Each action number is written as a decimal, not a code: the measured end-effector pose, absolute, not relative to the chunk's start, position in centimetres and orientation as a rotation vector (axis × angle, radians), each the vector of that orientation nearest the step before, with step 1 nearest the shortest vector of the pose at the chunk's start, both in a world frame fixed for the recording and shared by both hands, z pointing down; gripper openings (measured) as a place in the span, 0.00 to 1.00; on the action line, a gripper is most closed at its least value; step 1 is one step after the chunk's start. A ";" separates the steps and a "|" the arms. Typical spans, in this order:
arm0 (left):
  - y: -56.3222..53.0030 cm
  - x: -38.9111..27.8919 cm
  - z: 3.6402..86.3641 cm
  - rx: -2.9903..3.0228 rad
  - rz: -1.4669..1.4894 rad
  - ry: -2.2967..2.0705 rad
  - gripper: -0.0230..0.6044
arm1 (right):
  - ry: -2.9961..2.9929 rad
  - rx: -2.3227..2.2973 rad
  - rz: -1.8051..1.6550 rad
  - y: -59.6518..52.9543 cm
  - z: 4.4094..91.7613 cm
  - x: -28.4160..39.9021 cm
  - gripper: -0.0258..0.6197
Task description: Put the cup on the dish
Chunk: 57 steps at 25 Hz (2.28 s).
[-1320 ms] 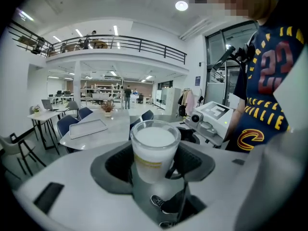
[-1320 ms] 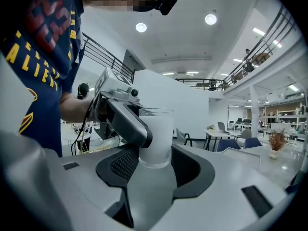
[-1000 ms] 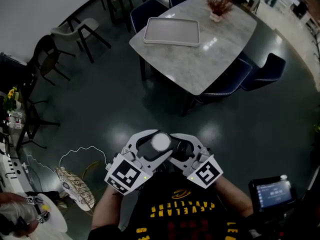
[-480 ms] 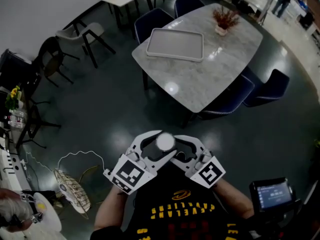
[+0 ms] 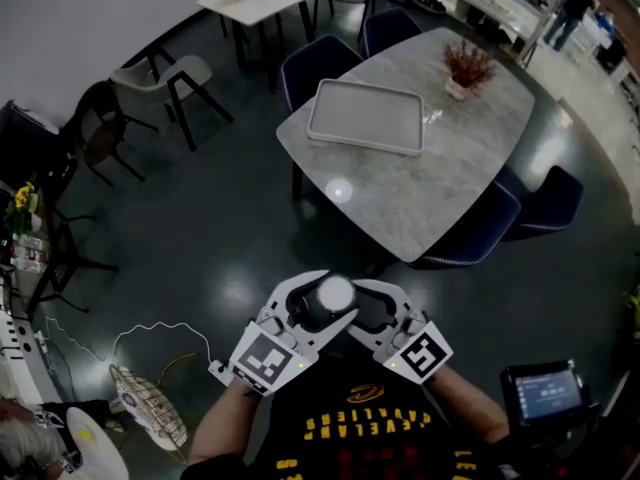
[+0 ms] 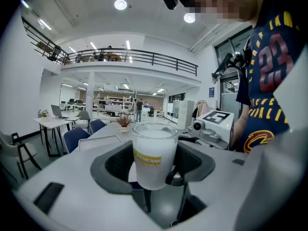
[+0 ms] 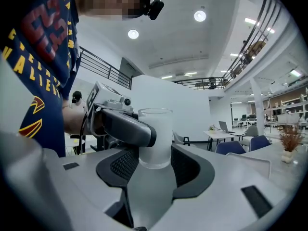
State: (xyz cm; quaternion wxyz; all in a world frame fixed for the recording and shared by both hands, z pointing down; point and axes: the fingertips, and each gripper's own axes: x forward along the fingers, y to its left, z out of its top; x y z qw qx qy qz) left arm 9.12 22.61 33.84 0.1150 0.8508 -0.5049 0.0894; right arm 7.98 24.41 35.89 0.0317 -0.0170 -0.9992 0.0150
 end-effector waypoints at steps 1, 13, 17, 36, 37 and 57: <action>22.2 8.0 33.8 2.502 0.253 -1.470 0.45 | -3.065 -0.039 0.040 24.0 36.0 6.9 0.37; 17.9 -5.1 32.8 2.629 0.231 -1.357 0.45 | -3.043 0.136 0.002 19.5 35.2 -6.3 0.37; 16.7 -7.5 33.3 2.658 0.251 -1.332 0.45 | -3.033 0.189 0.004 18.2 35.5 -8.9 0.37; 3.5 -14.9 34.2 2.552 0.246 -1.448 0.45 | -3.072 0.665 0.157 -1.3 35.6 -7.2 0.13; 2.6 -14.9 34.2 2.544 0.250 -1.455 0.45 | -3.074 0.681 0.151 -2.6 35.4 -6.8 0.11; -12.5 -15.0 39.2 2.394 0.316 -1.636 0.45 | -3.031 0.865 0.377 -15.6 37.5 -1.9 0.11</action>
